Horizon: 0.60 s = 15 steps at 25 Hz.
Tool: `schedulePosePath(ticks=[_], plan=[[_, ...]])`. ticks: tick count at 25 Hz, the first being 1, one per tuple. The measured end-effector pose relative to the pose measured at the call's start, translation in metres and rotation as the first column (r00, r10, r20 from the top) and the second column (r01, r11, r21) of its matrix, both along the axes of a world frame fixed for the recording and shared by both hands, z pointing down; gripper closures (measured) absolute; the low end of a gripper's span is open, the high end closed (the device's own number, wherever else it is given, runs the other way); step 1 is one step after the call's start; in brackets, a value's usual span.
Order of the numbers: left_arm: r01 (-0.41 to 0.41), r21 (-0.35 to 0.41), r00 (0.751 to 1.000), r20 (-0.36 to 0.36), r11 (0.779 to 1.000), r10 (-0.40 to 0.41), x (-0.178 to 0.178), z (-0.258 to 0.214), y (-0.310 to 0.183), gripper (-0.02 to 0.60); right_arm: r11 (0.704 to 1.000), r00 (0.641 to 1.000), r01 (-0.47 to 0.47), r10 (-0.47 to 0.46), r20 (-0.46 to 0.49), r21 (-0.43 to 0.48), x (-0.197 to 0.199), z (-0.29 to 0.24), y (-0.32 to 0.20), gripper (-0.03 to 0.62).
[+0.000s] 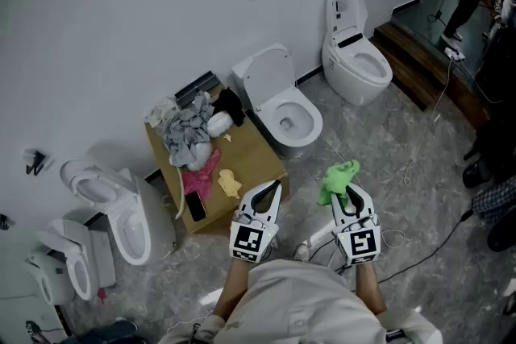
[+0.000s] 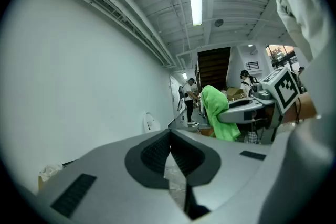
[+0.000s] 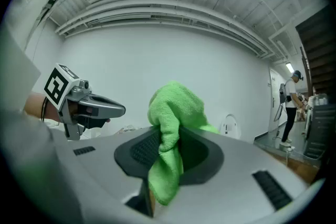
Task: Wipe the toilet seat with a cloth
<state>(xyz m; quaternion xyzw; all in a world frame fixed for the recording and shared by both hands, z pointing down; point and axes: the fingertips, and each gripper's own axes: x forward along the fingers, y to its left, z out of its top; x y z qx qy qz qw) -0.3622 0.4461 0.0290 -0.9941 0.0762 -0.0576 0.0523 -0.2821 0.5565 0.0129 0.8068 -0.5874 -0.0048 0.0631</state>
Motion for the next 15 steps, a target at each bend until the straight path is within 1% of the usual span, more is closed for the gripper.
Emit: schedulePosePath(ticks=[3,7,15], plan=[[-0.004,-0.001,1.000,0.004,1.000,0.004,0.007,-0.001,0.002,0.569,1.000,1.000,-0.008,0.008,0.010,0.019,0.016,0.013,0.000,0.497],[-0.005,0.002,1.000,0.006,1.000,0.004,0.019,0.000,0.000,0.569,1.000,1.000,0.012,-0.012,0.006,0.014,0.023,0.009,-0.007,0.497],[-0.014,0.009,1.000,0.011,1.000,0.014,0.055,0.007,-0.023,0.569,1.000,1.000,-0.008,0.007,0.019,0.004,0.059,0.021,-0.027,0.497]])
